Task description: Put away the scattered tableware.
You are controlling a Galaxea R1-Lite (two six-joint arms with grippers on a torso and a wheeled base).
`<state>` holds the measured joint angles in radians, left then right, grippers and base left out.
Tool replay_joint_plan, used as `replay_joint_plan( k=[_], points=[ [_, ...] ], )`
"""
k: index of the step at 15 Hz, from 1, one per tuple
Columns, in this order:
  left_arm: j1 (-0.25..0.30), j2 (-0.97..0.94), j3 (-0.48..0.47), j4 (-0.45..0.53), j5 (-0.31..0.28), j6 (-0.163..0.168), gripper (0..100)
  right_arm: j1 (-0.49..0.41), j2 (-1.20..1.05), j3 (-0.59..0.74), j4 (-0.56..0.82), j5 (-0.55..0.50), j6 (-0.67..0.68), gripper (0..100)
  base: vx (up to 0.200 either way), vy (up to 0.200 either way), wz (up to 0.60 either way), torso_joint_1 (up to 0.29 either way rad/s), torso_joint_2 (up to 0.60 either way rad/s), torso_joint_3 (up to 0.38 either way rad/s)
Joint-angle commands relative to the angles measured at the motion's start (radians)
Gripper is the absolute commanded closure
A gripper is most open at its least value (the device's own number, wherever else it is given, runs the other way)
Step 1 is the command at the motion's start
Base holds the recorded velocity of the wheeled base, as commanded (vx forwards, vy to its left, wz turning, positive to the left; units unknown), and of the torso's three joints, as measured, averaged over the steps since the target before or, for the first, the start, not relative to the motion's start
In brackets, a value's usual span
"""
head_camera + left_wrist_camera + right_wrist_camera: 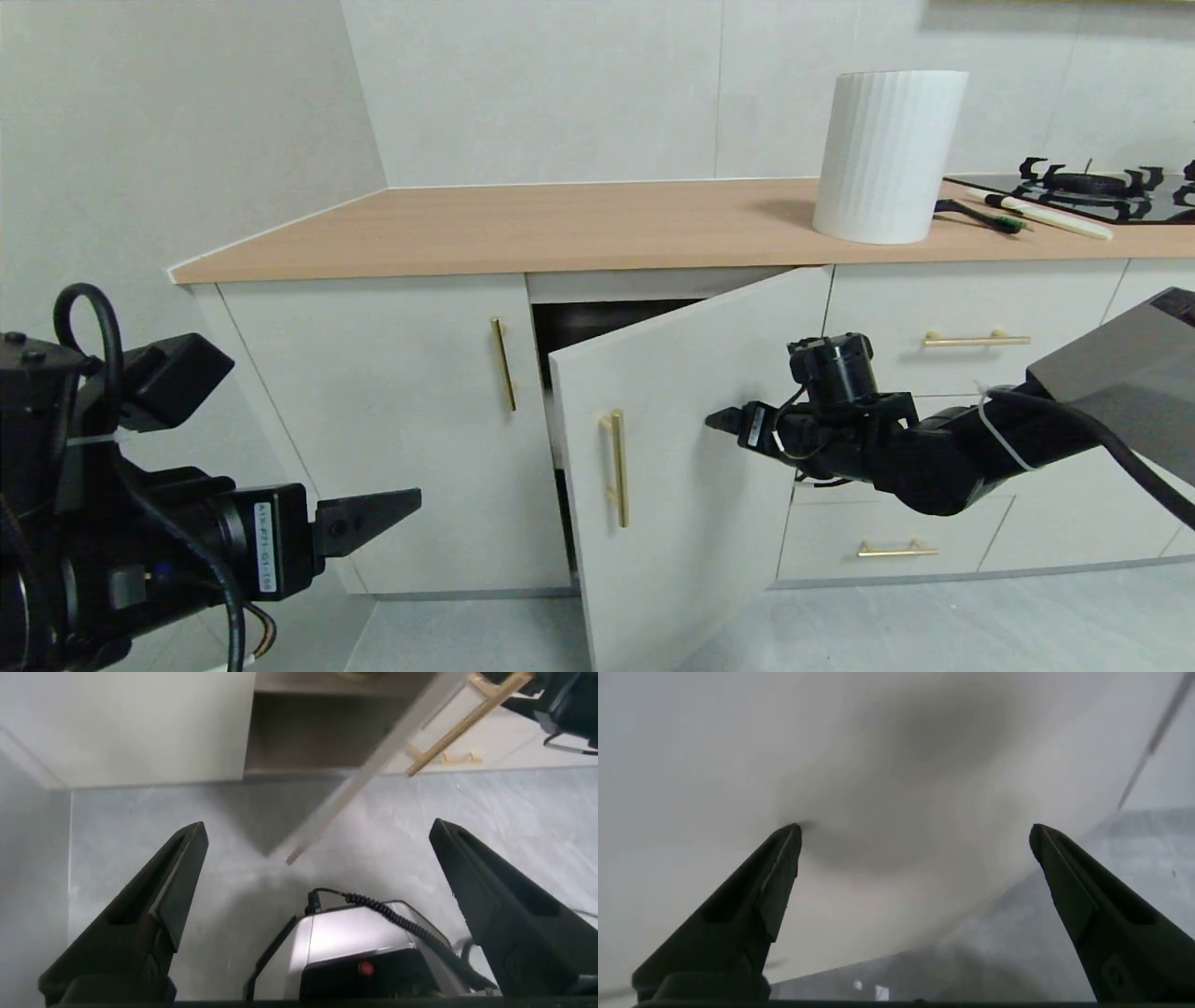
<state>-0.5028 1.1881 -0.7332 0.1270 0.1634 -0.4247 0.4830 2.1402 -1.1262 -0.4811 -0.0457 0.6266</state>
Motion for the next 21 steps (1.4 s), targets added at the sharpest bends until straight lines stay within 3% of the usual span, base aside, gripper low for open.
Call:
replay_joint_plan(
  k=[1,7,21],
  points=[
    [0.0,0.001,0.0,0.0,0.001,0.0,0,0.002,0.004,-0.006,-0.002,0.0,0.012,0,0.0,0.0,0.0,0.0,0.0,0.0],
    [0.0,0.001,0.003,0.0,0.001,0.0,0,0.017,0.035,-0.066,-0.068,-0.011,0.143,0,0.0,0.0,0.0,0.0,0.0,0.0],
    [0.0,-0.008,0.003,0.0,-0.001,0.001,0,0.005,0.219,-0.288,-0.06,-0.27,0.193,0,0.0,0.0,0.0,0.0,0.0,0.0]
  ],
)
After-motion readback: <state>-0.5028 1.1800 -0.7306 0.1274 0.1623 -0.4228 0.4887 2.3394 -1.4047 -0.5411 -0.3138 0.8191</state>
